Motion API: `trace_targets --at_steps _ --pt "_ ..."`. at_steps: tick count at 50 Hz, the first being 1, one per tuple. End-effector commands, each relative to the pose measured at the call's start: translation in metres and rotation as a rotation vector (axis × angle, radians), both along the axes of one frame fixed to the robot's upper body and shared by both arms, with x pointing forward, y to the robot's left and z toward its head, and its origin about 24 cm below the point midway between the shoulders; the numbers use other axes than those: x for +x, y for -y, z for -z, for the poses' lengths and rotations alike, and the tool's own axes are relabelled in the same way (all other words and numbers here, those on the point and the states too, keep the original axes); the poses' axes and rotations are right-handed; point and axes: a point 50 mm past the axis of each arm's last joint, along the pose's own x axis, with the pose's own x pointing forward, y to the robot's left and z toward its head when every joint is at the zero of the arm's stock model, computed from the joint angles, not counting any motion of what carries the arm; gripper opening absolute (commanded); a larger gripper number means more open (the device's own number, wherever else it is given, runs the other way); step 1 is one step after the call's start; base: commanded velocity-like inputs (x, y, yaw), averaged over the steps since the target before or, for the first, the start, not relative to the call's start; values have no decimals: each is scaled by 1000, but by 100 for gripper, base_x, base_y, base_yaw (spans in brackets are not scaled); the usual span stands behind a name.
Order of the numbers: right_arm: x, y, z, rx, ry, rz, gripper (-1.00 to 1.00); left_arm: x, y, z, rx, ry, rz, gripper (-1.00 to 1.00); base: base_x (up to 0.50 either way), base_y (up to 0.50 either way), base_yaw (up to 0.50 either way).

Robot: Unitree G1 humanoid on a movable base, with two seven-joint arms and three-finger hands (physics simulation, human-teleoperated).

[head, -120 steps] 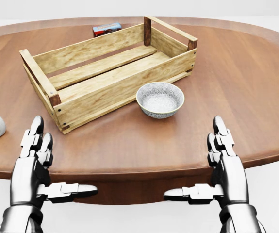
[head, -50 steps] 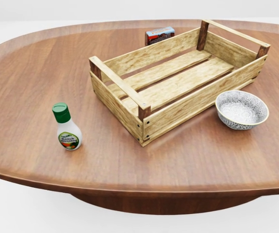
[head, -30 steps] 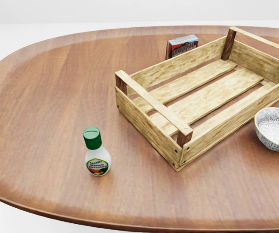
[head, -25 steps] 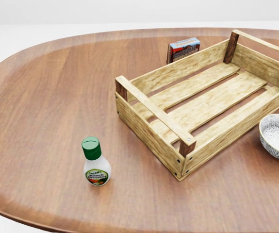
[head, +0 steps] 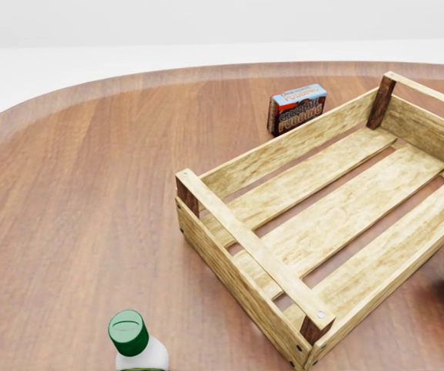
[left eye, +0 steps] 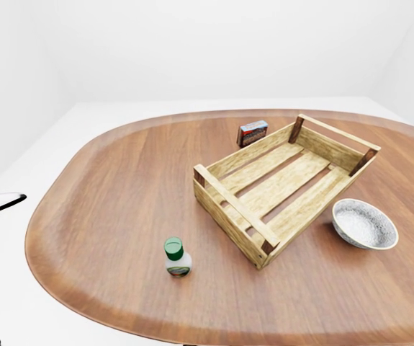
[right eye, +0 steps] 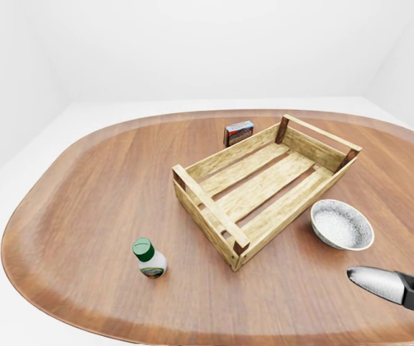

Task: Pick up the salad dressing and put it in the tray.

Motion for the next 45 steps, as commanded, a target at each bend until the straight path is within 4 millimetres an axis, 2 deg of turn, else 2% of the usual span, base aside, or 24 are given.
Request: trace_targets --at_steps 1,13,26,35,38,40,43,45 --pt "1 2 3 11 -22 -2 100 0 0 2 1 -9 2 100 50 -1 0" --pt "8 12 16 57 -93 13 100 1 1 2 4 -13 5 100 50 -3 0" --pt "3 4 8 28 -47 7 100 2 1 4 3 -19 7 100 50 -5 0" --pt "5 3 10 32 -54 16 100 1 3 3 6 -16 10 100 50 -5 0" --pt "7 3 11 36 -58 4 100 2 3 4 6 -18 11 100 0 0 0" --pt "12 1 15 6 -120 15 100 2 3 4 6 -20 11 100 -3 -25 0" --pt "7 5 11 41 -59 3 100 1 3 4 7 -17 11 100 -5 -50 0" --pt "9 4 13 30 -85 13 100 1 3 4 7 -18 11 100 0 0 0"
